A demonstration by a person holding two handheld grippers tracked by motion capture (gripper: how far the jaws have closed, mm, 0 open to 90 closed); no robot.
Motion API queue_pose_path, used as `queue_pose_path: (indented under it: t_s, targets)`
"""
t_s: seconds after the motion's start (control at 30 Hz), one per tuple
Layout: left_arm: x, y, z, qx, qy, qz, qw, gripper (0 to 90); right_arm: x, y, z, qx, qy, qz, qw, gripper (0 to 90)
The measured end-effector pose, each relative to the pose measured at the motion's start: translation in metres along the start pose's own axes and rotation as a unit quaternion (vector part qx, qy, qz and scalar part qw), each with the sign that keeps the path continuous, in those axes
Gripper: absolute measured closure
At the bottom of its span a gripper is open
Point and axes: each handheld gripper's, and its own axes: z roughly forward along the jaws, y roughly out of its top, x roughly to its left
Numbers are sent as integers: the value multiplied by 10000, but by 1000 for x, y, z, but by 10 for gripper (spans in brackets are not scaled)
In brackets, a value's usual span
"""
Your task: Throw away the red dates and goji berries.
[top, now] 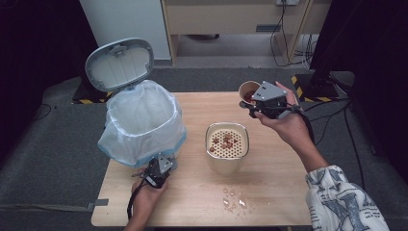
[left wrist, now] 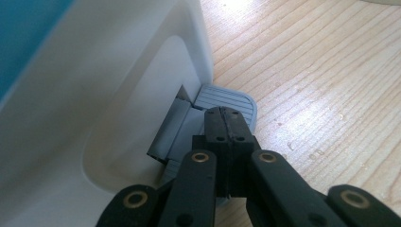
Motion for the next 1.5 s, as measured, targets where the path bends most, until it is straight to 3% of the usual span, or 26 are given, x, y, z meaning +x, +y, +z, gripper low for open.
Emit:
queue_pose_path:
  t_s: [0.3, 0.9, 1.1, 1.5]
  targets:
    - [0, 0, 0, 5, 3, 1, 10000, 897, 3, 3, 0, -21, 33, -69, 10000, 341]
    - [0, 0, 0, 4, 2, 2, 10000, 897, 8, 15, -4, 7, -106, -807, 9967, 341]
    - [0, 0, 0, 5, 2, 2, 10000, 897, 9, 18, -5, -4, -128, -837, 9964, 341]
    - [0, 0, 0, 7, 1, 4, 10000, 897, 15, 24, -5, 23, -134, -1148, 9933, 341]
